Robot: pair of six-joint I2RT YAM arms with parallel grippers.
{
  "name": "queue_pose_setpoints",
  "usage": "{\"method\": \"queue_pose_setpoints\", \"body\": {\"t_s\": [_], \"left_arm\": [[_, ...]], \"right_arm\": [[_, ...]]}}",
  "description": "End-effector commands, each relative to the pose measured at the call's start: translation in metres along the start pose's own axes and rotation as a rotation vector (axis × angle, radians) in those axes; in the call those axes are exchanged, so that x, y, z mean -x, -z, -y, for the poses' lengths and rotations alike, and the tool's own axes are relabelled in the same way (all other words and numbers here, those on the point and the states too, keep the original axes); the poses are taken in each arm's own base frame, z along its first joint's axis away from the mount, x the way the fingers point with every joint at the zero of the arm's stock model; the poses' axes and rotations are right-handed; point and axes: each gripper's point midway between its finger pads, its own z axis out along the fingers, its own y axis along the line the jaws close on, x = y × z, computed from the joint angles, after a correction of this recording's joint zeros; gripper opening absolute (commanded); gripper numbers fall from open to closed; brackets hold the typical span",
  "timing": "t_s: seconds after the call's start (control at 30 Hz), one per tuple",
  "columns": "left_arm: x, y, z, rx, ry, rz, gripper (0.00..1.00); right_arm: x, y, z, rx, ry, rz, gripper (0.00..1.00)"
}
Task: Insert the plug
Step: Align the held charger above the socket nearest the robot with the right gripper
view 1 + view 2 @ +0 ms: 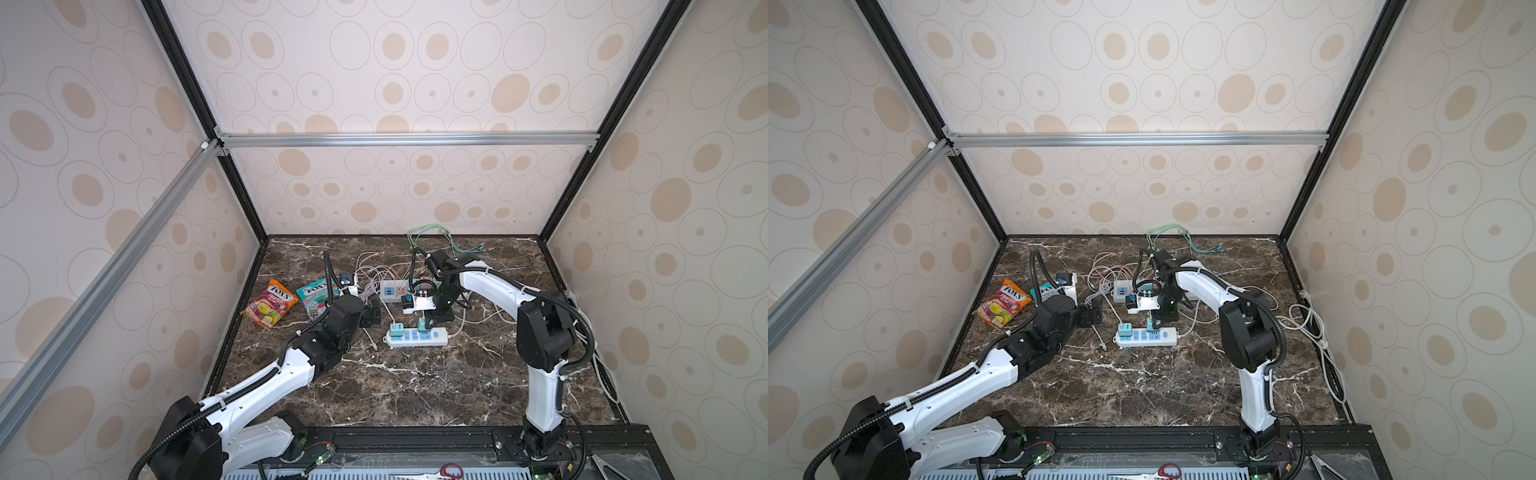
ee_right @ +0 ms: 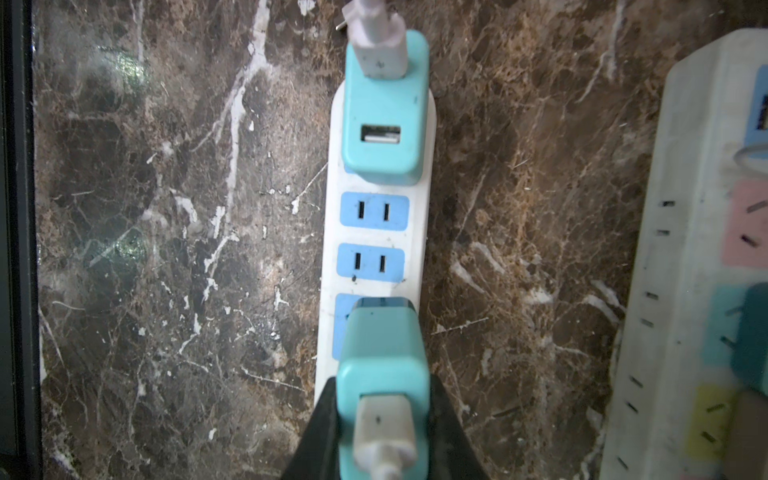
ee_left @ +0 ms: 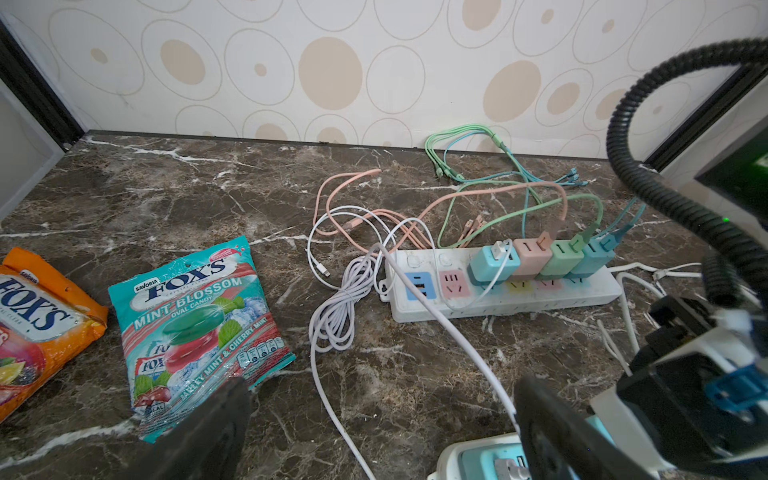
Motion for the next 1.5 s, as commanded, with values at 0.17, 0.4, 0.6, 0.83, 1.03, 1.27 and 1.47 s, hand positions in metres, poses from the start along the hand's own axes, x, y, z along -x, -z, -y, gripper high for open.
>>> {"method": "queue_pose_setpoints", "body": {"t_s": [0.17, 0.4, 0.6, 0.83, 1.03, 1.27, 1.47], "left_arm": [[0.02, -0.003, 0.01, -0.019, 0.0, 0.017, 0.98], [0.018, -0.006, 0.012, -0.019, -0.015, 0.0, 0.98], [0.017, -0.004, -0.006, 0.072, 0.009, 0.013, 0.98], [0.016, -0.002, -0.011, 0.09, 0.014, 0.025, 0.99], [0.011, -0.006, -0.014, 0.121, -0.003, -0.007, 0.98], [0.007, -0.01, -0.013, 0.128, -0.01, -0.028, 0.98], [0.006, -0.014, -0.01, 0.125, -0.019, -0.042, 0.99]], "right_arm": [[-0.003, -0.006, -0.011, 0.059, 0.032, -0.034, 0.0], [0.002, 0.005, -0.011, 0.031, 0.043, -0.018, 0.0], [0.003, 0.019, -0.013, 0.0, 0.045, -0.022, 0.0], [-0.008, 0.009, -0.009, -0.03, 0.05, -0.063, 0.0], [-0.014, -0.005, -0.008, 0.005, 0.024, -0.077, 0.0], [-0.007, -0.005, -0.013, 0.019, 0.03, -0.04, 0.0], [0.003, -0.006, -0.015, 0.025, 0.036, 0.0, 0.0]]}}
